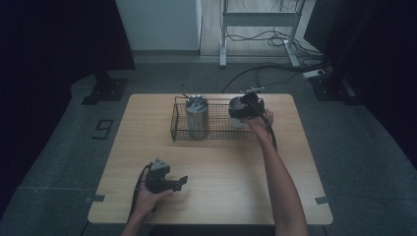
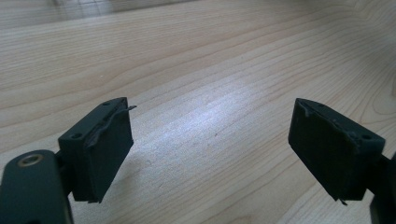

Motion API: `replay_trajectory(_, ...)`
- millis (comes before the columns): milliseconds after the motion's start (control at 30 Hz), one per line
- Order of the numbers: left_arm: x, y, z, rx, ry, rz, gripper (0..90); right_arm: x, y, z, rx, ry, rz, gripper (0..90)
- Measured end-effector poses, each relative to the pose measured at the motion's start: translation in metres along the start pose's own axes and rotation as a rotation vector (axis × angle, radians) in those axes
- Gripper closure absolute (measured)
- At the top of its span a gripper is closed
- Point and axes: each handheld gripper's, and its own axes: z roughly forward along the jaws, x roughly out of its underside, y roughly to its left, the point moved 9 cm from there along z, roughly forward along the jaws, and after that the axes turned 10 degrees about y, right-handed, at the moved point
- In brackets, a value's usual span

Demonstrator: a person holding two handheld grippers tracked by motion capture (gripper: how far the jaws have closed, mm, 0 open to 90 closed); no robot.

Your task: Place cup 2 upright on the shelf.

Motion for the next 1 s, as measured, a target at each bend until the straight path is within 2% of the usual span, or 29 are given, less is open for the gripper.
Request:
replay_trajectory(500,0.002,-0.001,0.003,-0.002,0.009,0.004,14.1,0.012,0.000,0.018,-0.001,0.058,-0.007,6.4)
replay_trajectory(700,0.002,-0.001,0.003,-0.002,0.012,0.006,14.1,0.018,0.001,0.026,0.015,0.093,-0.022,6.4)
replay_trajectory(1000,0.003,-0.001,0.005,-0.003,0.017,0.008,14.1,0.022,0.001,0.030,0.019,0.118,-0.033,6.3)
